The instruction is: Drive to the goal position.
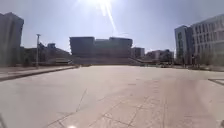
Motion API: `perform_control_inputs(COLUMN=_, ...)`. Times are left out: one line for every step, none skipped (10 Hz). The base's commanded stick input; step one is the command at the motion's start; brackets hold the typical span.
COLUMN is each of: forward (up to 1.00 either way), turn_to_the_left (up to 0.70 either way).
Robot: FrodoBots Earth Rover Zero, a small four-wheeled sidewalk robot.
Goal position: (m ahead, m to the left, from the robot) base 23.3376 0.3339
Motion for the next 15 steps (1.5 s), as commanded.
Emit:
perform_control_inputs(forward=1.0, turn_to_the_left=0.0)
perform_control_inputs(forward=1.0, turn_to_the_left=0.31)
perform_control_inputs(forward=1.0, turn_to_the_left=0.24)
perform_control_inputs(forward=1.0, turn_to_the_left=0.05)
perform_control_inputs(forward=1.0, turn_to_the_left=0.0)
perform_control_inputs(forward=1.0, turn_to_the_left=0.0)
perform_control_inputs(forward=1.0, turn_to_the_left=0.0)
perform_control_inputs(forward=1.0, turn_to_the_left=0.0)
perform_control_inputs(forward=1.0, turn_to_the_left=0.0)
perform_control_inputs(forward=1.0, turn_to_the_left=0.0)
perform_control_inputs(forward=1.0, turn_to_the_left=0.0)
perform_control_inputs(forward=1.0, turn_to_the_left=0.0)
perform_control_inputs(forward=1.0, turn_to_the_left=0.0)
perform_control_inputs(forward=1.0, turn_to_the_left=0.0)
perform_control_inputs(forward=1.0, turn_to_the_left=0.0)
